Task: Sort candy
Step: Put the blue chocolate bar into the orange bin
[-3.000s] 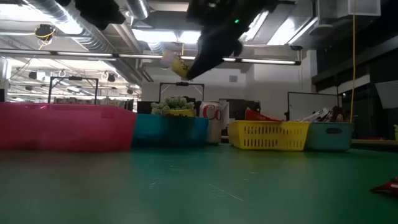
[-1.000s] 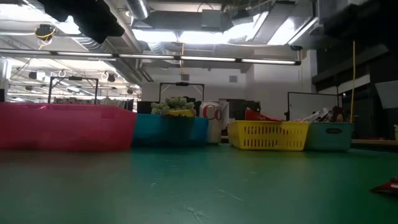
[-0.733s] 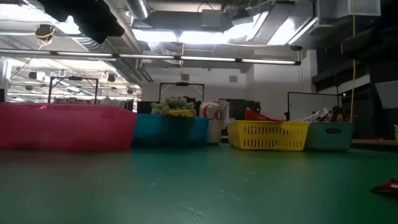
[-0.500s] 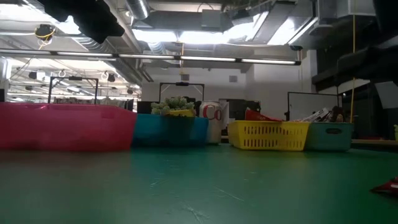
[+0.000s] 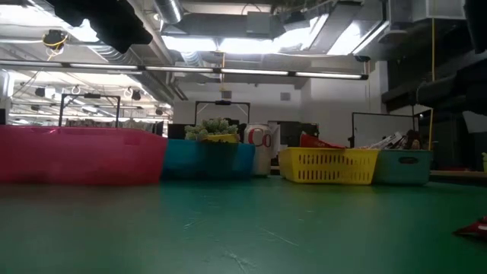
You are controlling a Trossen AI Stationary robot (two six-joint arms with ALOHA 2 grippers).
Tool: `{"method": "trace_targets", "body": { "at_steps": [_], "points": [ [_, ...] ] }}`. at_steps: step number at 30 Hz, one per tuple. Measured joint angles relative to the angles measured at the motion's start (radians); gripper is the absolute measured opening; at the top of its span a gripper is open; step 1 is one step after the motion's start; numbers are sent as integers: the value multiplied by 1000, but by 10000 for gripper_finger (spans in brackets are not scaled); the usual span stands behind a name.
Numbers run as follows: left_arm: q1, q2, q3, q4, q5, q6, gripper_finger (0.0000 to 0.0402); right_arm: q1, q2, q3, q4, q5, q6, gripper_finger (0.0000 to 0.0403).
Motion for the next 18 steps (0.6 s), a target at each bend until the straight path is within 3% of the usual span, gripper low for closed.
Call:
{"method": "trace_targets", "body": {
  "at_steps": [18],
  "points": [
    [0,0,0,0,-7,1,160,0,-2,-77,101,-40,-21,204]
  ]
}}
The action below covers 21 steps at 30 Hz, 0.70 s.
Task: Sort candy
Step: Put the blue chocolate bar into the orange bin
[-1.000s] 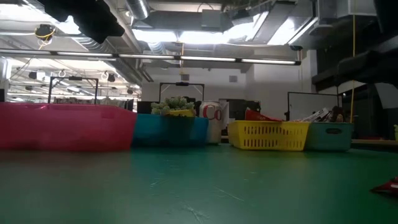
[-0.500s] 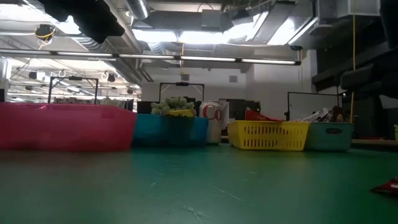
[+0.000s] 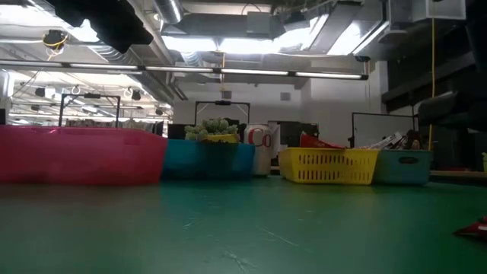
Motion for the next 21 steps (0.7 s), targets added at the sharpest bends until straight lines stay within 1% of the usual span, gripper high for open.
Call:
{"method": "trace_targets", "body": {
  "at_steps": [3,5,13,15,18,21],
  "points": [
    [0,0,0,0,0,0,160,0,0,-1,6,0,1,201],
    [0,0,0,0,0,0,160,0,0,-2,8,2,1,190],
    [0,0,0,0,0,1,160,-1,0,-2,8,6,2,107],
    [0,0,0,0,0,1,160,-1,0,-2,11,3,2,91],
    [0,0,0,0,0,1,160,-1,0,-2,16,-3,2,86],
    [0,0,0,0,0,1,160,-1,2,3,12,-4,2,101]
  ]
}}
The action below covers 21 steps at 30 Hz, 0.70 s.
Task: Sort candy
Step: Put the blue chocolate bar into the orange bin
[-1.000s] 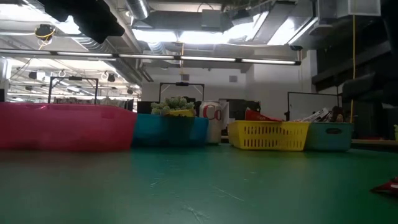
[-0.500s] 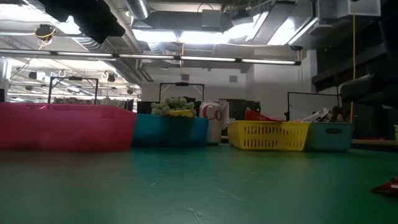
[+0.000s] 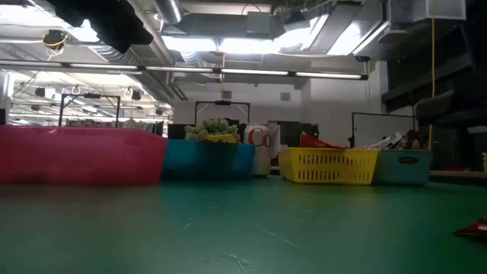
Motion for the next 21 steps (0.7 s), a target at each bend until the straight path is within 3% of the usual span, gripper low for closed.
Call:
{"method": "trace_targets", "body": {
  "at_steps": [5,21],
  "points": [
    [0,0,0,0,0,0,160,1,5,23,-14,0,1,118],
    [0,0,0,0,-50,1,160,0,5,36,-3,-9,0,102]
  ]
}}
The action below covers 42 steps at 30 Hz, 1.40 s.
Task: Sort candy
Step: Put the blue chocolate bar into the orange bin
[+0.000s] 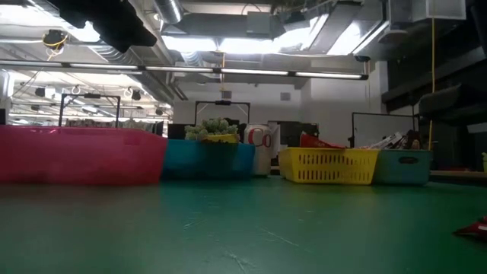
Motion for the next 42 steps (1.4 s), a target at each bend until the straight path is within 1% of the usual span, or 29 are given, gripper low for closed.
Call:
{"method": "trace_targets", "body": {
  "at_steps": [8,14,21,28,31,36,40,42],
  "points": [
    [0,0,0,0,0,0,160,-9,-1,27,-12,0,-1,103],
    [0,0,0,0,0,0,160,-27,-2,86,-100,10,-22,103],
    [0,0,0,0,0,0,160,-61,-2,181,-189,36,-90,103],
    [0,0,0,0,0,0,160,-127,-3,306,-298,39,-191,104],
    [0,0,0,0,1,0,160,-156,-4,357,-357,73,-251,104],
    [0,0,0,0,1,0,160,-213,-4,421,-472,181,-351,104],
    [0,0,0,0,1,0,160,-279,-5,437,-517,245,-424,104],
    [0,0,0,0,1,0,160,-321,-4,437,-520,256,-457,104]
  ]
}}
